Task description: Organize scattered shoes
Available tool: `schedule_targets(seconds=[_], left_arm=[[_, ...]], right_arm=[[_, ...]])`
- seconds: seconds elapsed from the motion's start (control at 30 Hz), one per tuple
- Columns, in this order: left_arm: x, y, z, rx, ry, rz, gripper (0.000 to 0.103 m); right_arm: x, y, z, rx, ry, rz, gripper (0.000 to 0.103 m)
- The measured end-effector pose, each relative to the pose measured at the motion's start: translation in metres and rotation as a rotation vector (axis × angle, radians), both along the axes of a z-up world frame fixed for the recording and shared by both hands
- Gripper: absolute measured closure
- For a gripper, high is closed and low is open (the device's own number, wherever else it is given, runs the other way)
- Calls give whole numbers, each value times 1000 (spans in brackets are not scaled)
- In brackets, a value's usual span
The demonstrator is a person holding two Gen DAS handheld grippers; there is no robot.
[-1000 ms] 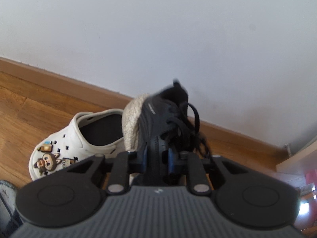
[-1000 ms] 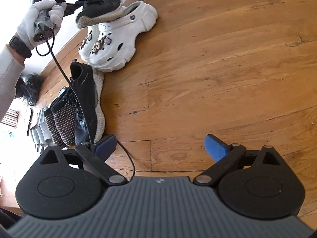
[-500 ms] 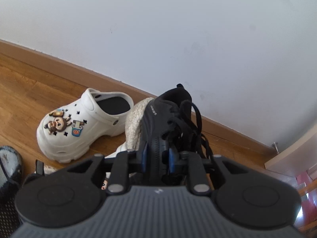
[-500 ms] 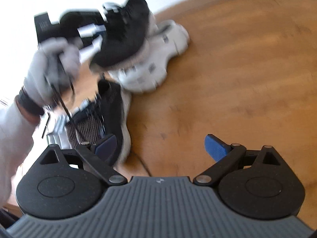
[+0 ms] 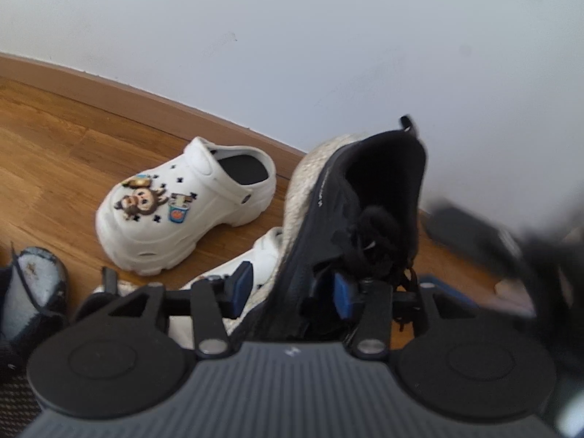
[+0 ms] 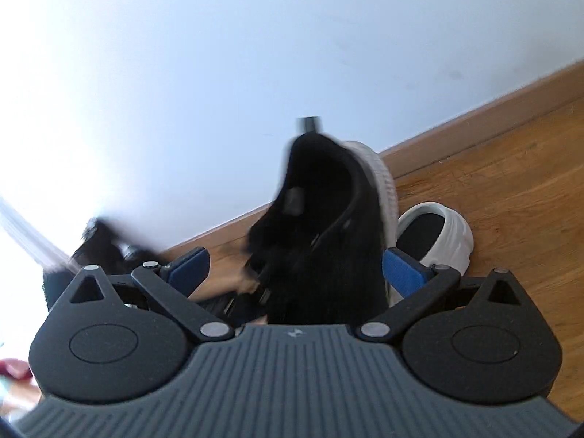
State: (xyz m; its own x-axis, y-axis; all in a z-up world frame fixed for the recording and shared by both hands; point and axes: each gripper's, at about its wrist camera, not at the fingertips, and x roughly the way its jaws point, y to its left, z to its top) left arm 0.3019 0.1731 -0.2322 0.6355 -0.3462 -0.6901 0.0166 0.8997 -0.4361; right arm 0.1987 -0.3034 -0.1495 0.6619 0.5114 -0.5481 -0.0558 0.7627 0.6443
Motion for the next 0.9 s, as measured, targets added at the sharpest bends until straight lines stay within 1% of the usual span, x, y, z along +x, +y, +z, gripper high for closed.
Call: schedule_targets(seconds=[0.03, 0.07, 0.13, 0.2, 0.27, 0.3, 0.33, 0.37, 0.43, 0.47, 0.5, 0.53, 0.6, 0.7, 0.73, 0.83, 0.9], left_arm=[[-1, 1, 0, 19, -5, -11, 51], [-1, 2, 0, 39, -10, -22, 47], [-8, 5, 1, 54, -24, -63, 41], [-17, 7, 4, 85, -40, -85, 39], [-27, 9, 7, 112, -50, -109, 36], [-30, 10, 8, 115, -52, -116, 35], [-36, 13, 9, 118, -55, -132, 33], [-40, 15, 11, 121, -57, -145, 33], [-52, 21, 15, 135, -58, -148, 33], [-61, 26, 19, 146, -61, -148, 33], [-67, 29, 22, 150, -69, -150, 32], [-80, 35, 27, 158, -87, -158, 30], [-99, 44, 35, 172, -110, -164, 27], [-117, 56, 42, 178, -114, -176, 27], [-121, 59, 43, 179, -113, -179, 27], [-130, 65, 44, 192, -111, -195, 26], [-135, 67, 44, 203, -112, -199, 25]], right_arm=[[4, 3, -5, -1, 14, -9, 1], [7, 5, -10, -3, 27, -16, 1], [12, 11, -17, -20, 47, -18, 1], [12, 18, -21, -59, 43, -12, 1], [10, 24, -25, -99, 36, -13, 7], [9, 26, -27, -114, 43, -12, 20], [10, 28, -28, -121, 45, -7, 31], [9, 28, -28, -145, 46, -14, 34], [8, 27, -28, -184, 50, -28, 55], [8, 26, -28, -195, 53, -31, 60], [8, 23, -27, -207, 54, -35, 74], [8, 21, -28, -215, 56, -36, 80], [3, 7, -25, -216, 96, -44, 89], [-8, -8, -27, -200, 142, -41, 90], [-9, -9, -28, -202, 147, -39, 89], [-25, -20, -26, -220, 205, -31, 89], [-41, -32, -24, -211, 279, -55, 89]])
